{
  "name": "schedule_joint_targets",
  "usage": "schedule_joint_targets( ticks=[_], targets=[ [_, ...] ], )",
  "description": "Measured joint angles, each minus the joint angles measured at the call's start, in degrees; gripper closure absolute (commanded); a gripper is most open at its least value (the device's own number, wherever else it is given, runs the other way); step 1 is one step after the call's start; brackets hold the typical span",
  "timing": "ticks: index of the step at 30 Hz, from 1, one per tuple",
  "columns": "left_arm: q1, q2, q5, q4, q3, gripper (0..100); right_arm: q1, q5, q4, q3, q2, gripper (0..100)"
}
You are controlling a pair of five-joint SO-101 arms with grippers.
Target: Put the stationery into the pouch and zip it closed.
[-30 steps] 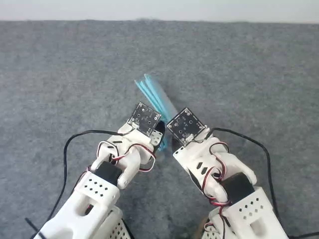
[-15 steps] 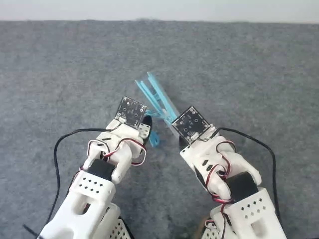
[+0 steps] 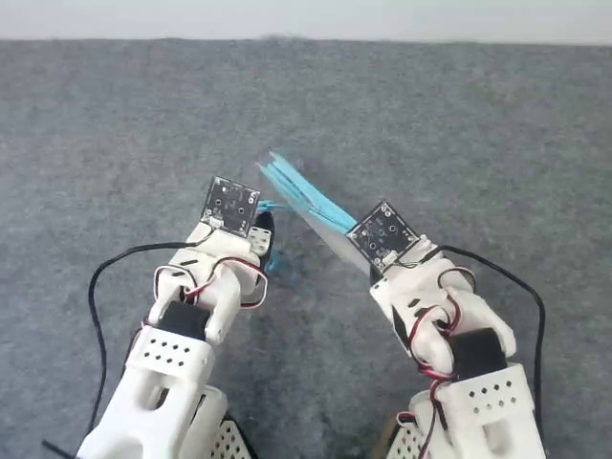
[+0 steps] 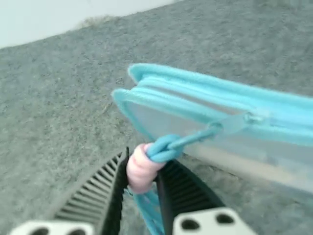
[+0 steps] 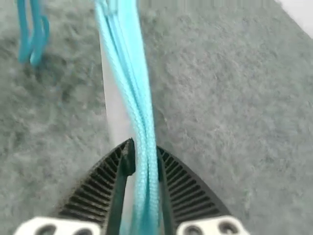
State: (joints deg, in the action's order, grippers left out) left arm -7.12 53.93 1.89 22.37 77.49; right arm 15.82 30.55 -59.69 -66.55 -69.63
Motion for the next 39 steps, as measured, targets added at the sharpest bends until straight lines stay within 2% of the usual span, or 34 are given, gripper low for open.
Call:
schedule_joint_targets(
  ticks=[5,10,20,28,35,39],
  targets=[
    [0.7,0.0,0.0,0.0,0.0,99,-4.57,2.81,-4.04,2.64,0.0,99.3],
    [4.84,0.0,-0.44,0.0,-0.88,99,-10.2,5.36,-5.54,3.6,0.09,99.3],
    [5.36,0.0,-0.62,0.0,-0.97,99,-17.76,10.99,-6.07,3.6,0.09,99.3],
    [4.92,0.0,-0.7,0.0,-0.97,99,-19.96,11.34,-6.33,3.69,0.09,98.4],
    [1.14,-0.35,-0.7,0.0,-0.97,99,-9.58,4.22,-18.55,9.85,0.26,76.0],
    [0.18,-0.35,-0.7,0.0,-0.97,99,1.05,-1.32,-24.79,17.23,1.14,74.0]
  ],
)
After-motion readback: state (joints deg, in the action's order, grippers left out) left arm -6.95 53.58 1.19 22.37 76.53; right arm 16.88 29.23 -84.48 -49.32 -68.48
